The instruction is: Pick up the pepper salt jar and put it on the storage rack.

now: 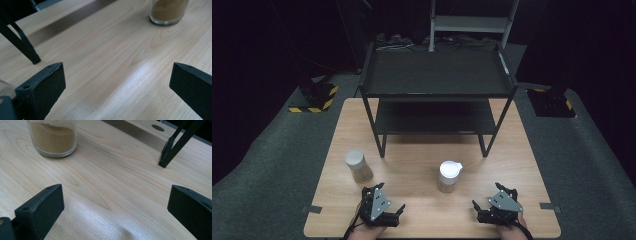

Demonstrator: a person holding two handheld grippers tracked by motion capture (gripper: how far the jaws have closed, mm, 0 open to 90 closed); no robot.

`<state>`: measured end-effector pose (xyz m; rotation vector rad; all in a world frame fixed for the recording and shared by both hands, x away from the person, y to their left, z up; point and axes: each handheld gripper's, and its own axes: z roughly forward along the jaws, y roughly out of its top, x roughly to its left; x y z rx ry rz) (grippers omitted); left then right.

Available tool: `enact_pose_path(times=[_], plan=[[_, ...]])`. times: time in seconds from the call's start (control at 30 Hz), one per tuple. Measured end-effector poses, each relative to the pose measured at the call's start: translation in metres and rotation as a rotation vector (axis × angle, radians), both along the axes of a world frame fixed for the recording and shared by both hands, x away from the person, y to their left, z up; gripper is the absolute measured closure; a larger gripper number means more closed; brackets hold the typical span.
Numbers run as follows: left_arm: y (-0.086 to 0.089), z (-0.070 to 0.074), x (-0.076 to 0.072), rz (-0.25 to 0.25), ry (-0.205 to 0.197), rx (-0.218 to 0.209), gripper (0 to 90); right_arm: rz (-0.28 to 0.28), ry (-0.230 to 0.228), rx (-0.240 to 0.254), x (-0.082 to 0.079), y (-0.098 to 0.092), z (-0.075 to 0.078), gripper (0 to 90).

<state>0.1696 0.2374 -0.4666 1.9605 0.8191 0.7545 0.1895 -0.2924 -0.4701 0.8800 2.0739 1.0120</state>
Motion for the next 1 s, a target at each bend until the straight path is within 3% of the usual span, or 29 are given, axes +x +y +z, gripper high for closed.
enact_pose_path(times=[0.17, 0.33, 0.73, 1.0], plan=[[0.010, 0.006, -0.006, 0.001, -0.025, -0.037, 0.4, 0.001, 0.002, -0.005, 0.000, 0.001, 0.000, 0.0], [0.015, 0.008, -0.009, 0.003, -0.025, -0.058, 0.4, -0.001, 0.003, 0.000, 0.001, 0.000, 0.000, 0.0], [0.026, 0.010, -0.015, 0.015, -0.039, -0.083, 0.4, 0.000, 0.007, 0.004, 0.001, -0.001, 0.001, 0.0], [0.037, 0.010, -0.019, 0.050, -0.048, -0.093, 0.4, -0.003, 0.008, 0.008, 0.001, -0.001, 0.001, 0.0]])
